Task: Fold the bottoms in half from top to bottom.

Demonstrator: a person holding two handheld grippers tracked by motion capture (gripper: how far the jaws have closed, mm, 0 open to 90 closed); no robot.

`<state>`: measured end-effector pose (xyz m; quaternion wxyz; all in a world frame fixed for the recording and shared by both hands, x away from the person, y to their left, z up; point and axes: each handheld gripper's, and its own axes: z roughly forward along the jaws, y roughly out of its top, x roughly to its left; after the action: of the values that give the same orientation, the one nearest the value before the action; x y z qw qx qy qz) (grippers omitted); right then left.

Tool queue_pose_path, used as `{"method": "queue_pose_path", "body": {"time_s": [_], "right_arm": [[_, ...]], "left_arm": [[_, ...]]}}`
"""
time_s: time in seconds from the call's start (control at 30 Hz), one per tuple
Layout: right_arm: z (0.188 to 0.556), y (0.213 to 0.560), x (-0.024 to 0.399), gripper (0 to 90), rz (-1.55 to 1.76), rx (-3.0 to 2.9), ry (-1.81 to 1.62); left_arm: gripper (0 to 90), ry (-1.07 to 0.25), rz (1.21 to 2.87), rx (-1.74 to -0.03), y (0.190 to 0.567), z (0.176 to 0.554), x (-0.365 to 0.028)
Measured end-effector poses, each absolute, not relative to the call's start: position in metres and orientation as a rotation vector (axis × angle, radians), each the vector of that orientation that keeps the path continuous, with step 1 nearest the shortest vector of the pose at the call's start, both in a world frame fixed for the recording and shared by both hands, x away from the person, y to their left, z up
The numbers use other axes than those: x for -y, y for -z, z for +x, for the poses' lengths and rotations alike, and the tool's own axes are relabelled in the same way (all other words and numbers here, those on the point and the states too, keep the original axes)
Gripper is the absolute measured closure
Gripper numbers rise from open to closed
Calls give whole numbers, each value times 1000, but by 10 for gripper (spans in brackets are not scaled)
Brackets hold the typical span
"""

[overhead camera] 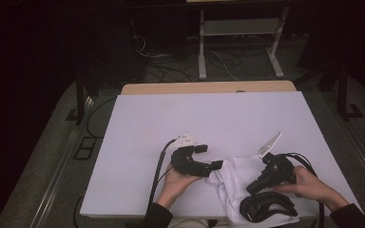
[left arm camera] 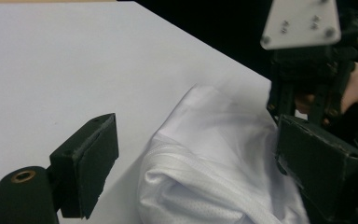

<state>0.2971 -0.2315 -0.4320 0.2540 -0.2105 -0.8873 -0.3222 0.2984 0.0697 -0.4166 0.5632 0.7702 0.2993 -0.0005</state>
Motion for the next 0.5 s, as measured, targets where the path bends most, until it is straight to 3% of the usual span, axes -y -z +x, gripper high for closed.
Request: {"method": "queue_pose_path", "body": {"time_s": [0.5], "right_arm": [[267, 440, 230, 839, -447, 2462, 838]], "left_arm": [[117, 8, 1824, -740, 422, 303, -68]]}}
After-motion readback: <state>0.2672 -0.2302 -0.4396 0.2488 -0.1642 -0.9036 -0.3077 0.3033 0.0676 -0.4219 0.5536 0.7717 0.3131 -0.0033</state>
